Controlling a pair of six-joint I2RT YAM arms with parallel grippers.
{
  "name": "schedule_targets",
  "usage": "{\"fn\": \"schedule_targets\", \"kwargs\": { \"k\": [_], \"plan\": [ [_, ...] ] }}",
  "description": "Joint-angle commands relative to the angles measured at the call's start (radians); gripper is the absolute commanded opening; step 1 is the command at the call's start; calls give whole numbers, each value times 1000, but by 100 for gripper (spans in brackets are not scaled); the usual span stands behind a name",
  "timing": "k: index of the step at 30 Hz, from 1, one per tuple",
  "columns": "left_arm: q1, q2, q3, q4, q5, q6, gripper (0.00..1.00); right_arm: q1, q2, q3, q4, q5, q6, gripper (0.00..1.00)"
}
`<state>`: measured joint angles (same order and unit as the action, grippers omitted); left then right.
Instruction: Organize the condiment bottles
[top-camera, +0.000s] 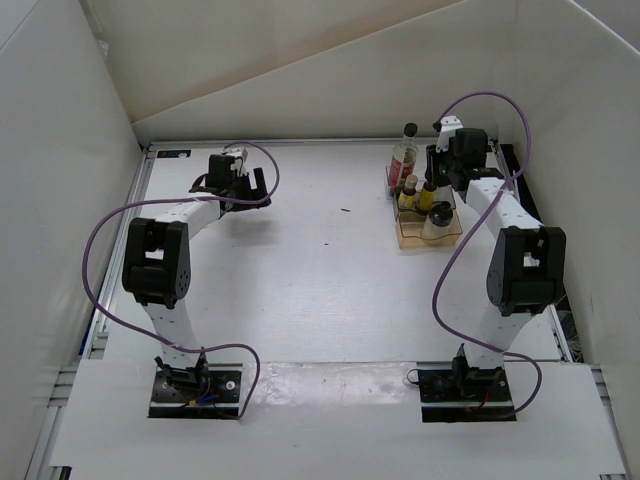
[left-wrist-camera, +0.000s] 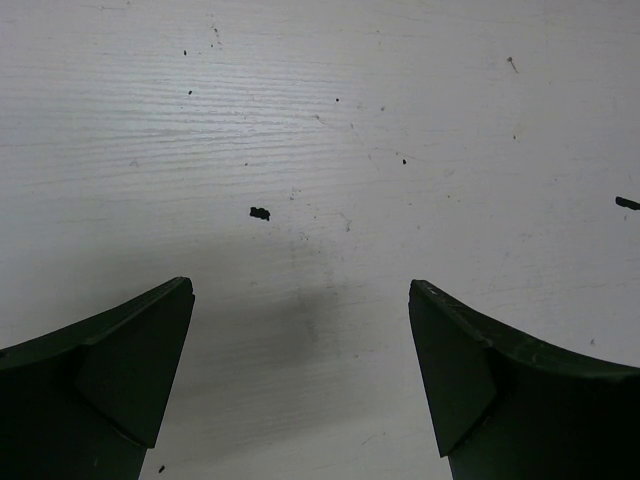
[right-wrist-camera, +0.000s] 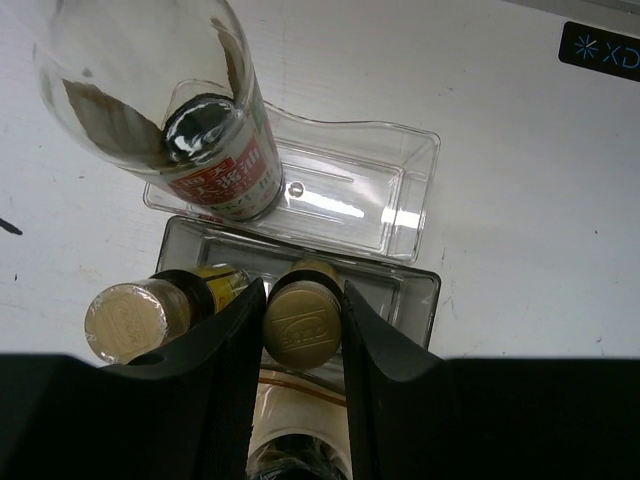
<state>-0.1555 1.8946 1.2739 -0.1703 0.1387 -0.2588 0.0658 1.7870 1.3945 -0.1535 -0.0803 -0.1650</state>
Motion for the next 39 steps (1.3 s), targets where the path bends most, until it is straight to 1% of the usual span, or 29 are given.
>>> {"fn": "schedule_targets", "kwargs": {
  "k": [1, 8, 9, 10, 11, 12, 14, 15, 17, 21, 25, 27, 31, 38, 39],
  "plan": [
    [-7, 3, 41, 0, -5, 12, 100, -3, 3, 1, 88, 4, -16, 0],
    [-7, 3, 32, 0, -5, 9, 100, 5, -3, -17, 83, 8, -10, 0],
    [-6, 1, 30, 0, -5, 10, 100, 6, -3, -17, 84, 8, -5, 4],
    [-6, 0, 28, 0, -4, 9, 100, 5, -11, -22, 85, 10, -4, 15],
    [-9, 0, 25, 3, -7, 7, 100, 5, -9, -23, 89, 10, -4, 25],
    [-7, -3, 27, 3, -7, 7, 100, 5, -17, -26, 88, 8, -4, 29],
    [-6, -3, 24, 3, -4, 6, 100, 8, -17, -25, 88, 13, -8, 42],
    [-9, -6, 22, 3, -5, 6, 100, 8, -17, -22, 85, 11, -4, 42],
    [-7, -8, 18, 5, -8, 9, 100, 11, -20, -25, 85, 16, -4, 50],
    [-10, -12, 15, 5, -4, 6, 100, 12, -35, -32, 88, 19, -5, 60],
    [-10, -19, 13, 3, -5, 3, 100, 15, -49, -40, 91, 30, -7, 60],
    [-12, -19, 16, 6, -5, 4, 100, 22, -60, -40, 92, 40, -13, 63],
    [-16, -31, 16, 5, -5, 6, 100, 26, -92, -35, 94, 59, -27, 64],
    [-21, -61, -5, 9, -7, 6, 100, 40, -216, -9, 66, 76, -65, 66],
    [-24, -68, -8, 12, -8, 9, 100, 51, -225, -11, 62, 106, -68, 66]
  ]
}}
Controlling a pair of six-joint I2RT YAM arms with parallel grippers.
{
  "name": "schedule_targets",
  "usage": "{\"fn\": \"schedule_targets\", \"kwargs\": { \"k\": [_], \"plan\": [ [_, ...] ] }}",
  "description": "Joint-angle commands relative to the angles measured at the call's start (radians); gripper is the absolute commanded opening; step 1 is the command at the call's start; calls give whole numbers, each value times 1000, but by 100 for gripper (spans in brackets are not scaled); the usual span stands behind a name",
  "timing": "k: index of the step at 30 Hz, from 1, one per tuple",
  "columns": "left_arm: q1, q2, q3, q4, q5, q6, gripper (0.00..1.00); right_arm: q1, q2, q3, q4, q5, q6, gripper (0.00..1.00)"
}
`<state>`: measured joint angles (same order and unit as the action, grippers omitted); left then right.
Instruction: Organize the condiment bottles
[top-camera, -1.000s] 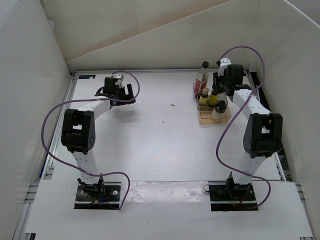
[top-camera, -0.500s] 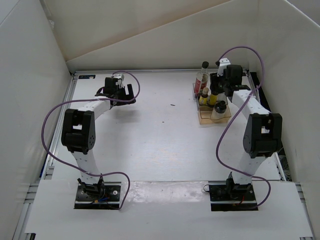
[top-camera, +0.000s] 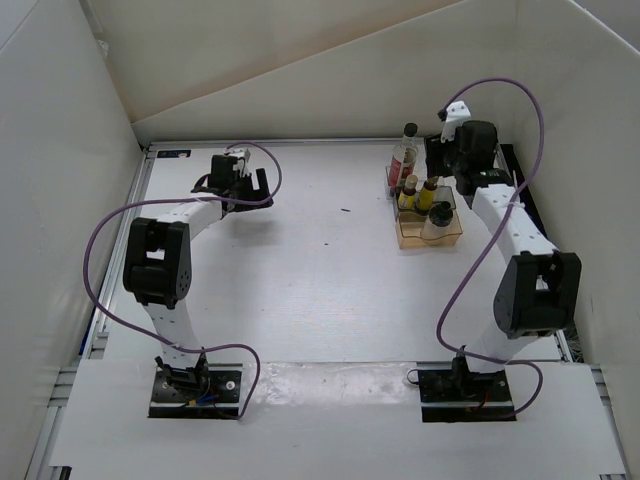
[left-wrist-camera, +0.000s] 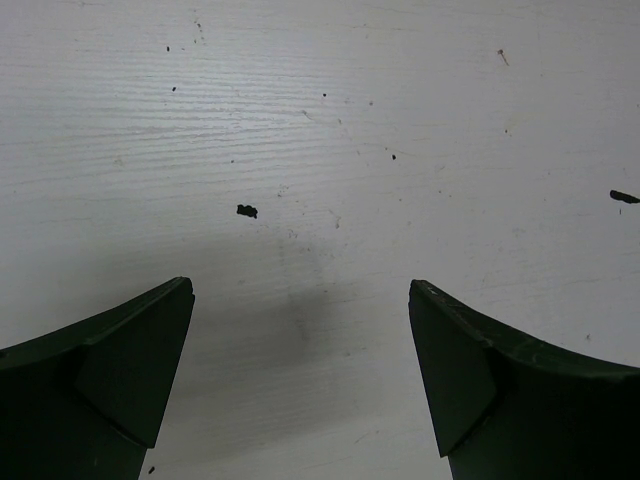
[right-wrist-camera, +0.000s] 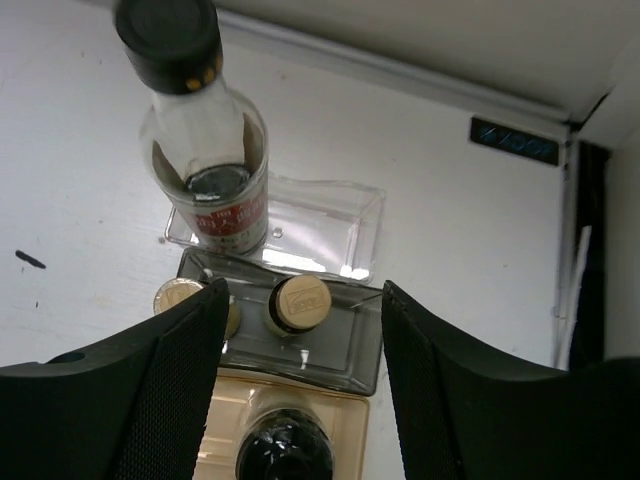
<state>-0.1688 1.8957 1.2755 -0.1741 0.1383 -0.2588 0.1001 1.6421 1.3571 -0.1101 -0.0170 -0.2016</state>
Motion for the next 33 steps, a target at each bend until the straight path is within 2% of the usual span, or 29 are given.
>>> {"fn": "schedule_targets", "kwargs": {
  "k": [1, 13, 19, 24, 28, 32, 33],
  "plan": [
    [-9, -72, -13, 15, -11, 7, 100, 21, -91, 25, 15, 51, -41, 66],
    [-15, -225, -97, 25, -39, 47, 100, 136, -338, -70, 16, 72, -12, 66],
    [-15, -334, -165, 22, -55, 66, 100, 251, -406, -127, -8, 117, 7, 66],
    [-20, -394, -188, -24, -88, 82, 100, 395, -447, -248, 24, 176, 44, 66],
    [-34, -431, -185, -79, -167, 95, 100, 562, -481, -354, 81, 299, 47, 66],
    [-58, -431, -157, -154, -249, 67, 100, 610, -493, -427, 86, 341, 56, 66],
    [-60, -428, -156, -174, -311, 67, 100, 610, -504, -438, 78, 341, 59, 66]
  ]
}}
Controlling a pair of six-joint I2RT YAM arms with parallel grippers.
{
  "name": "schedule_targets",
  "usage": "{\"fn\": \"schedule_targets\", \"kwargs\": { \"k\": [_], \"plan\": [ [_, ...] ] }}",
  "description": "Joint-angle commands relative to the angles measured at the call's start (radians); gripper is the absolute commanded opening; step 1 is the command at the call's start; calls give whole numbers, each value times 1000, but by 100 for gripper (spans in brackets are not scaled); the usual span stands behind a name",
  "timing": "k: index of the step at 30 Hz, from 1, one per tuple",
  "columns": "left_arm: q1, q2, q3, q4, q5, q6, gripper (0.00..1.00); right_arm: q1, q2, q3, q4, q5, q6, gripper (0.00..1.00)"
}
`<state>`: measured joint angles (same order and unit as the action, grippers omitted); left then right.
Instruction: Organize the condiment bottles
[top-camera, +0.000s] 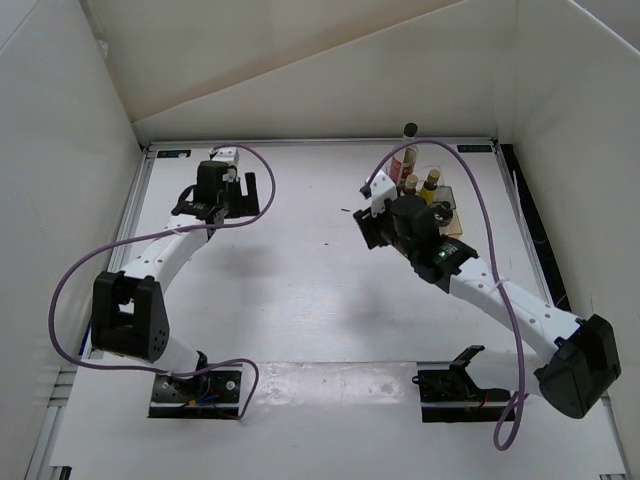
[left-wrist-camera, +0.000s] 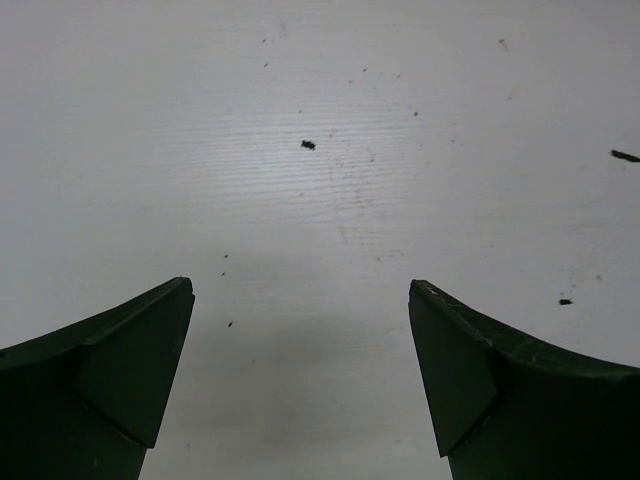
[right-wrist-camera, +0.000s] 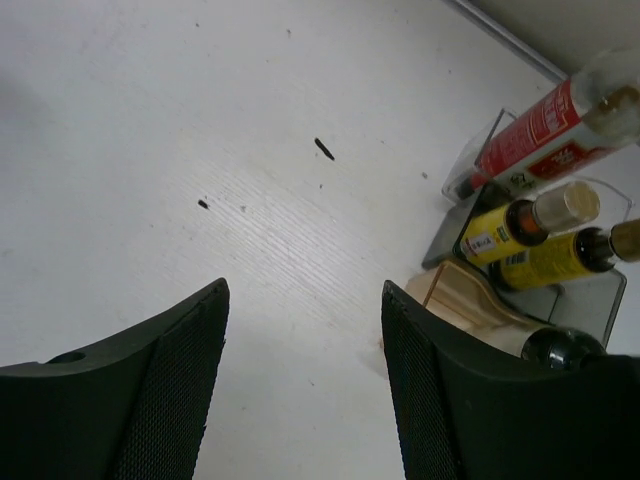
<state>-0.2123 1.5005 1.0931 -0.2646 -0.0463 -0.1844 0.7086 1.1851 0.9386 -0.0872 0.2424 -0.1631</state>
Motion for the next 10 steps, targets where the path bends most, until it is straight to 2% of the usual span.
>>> {"fn": "schedule_targets", "kwargs": {
  "k": [1, 4, 10],
  "plan": [
    [-24, -33, 30, -99, -170, -6, 100, 2, -50, -26, 52, 81, 25, 66],
    [-48, -36, 28, -123, -210, 0, 100, 8, -65, -40, 34, 71, 24, 66],
    [-48, -69, -12, -112, -173, 19, 100, 23, -78, -50, 17, 83, 22, 66]
  ]
}}
